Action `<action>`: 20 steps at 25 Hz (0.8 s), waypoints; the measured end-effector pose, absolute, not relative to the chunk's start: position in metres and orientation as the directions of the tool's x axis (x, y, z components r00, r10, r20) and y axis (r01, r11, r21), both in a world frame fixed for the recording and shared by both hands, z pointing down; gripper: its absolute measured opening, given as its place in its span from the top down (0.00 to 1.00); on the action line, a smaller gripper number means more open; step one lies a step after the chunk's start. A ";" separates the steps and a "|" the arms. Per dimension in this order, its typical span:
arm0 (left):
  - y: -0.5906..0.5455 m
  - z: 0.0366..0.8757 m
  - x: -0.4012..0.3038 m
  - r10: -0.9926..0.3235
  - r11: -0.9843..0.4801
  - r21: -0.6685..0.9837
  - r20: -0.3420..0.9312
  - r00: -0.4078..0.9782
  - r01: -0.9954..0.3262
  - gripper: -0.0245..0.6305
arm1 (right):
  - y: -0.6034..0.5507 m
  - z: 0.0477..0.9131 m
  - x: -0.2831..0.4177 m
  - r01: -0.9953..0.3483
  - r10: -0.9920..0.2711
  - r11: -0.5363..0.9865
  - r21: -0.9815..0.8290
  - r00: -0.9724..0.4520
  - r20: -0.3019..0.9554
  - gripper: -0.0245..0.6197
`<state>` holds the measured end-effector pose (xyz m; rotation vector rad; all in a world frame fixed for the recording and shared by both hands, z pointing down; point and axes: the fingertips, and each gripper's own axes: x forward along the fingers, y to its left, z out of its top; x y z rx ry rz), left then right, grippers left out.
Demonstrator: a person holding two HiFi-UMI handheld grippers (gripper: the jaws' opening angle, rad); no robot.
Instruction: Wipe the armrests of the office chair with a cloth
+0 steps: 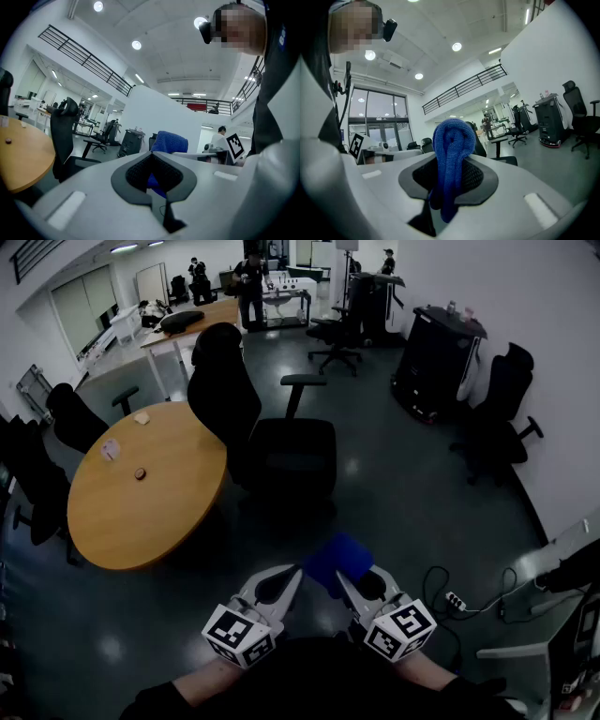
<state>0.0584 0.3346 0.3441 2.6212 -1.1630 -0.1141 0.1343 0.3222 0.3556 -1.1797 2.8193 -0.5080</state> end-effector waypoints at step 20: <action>0.314 0.360 0.091 -0.772 -0.587 0.268 0.097 0.628 -0.763 0.94 | 0.302 0.365 0.176 -0.627 -0.659 0.682 -0.377 -0.750 0.054 0.80</action>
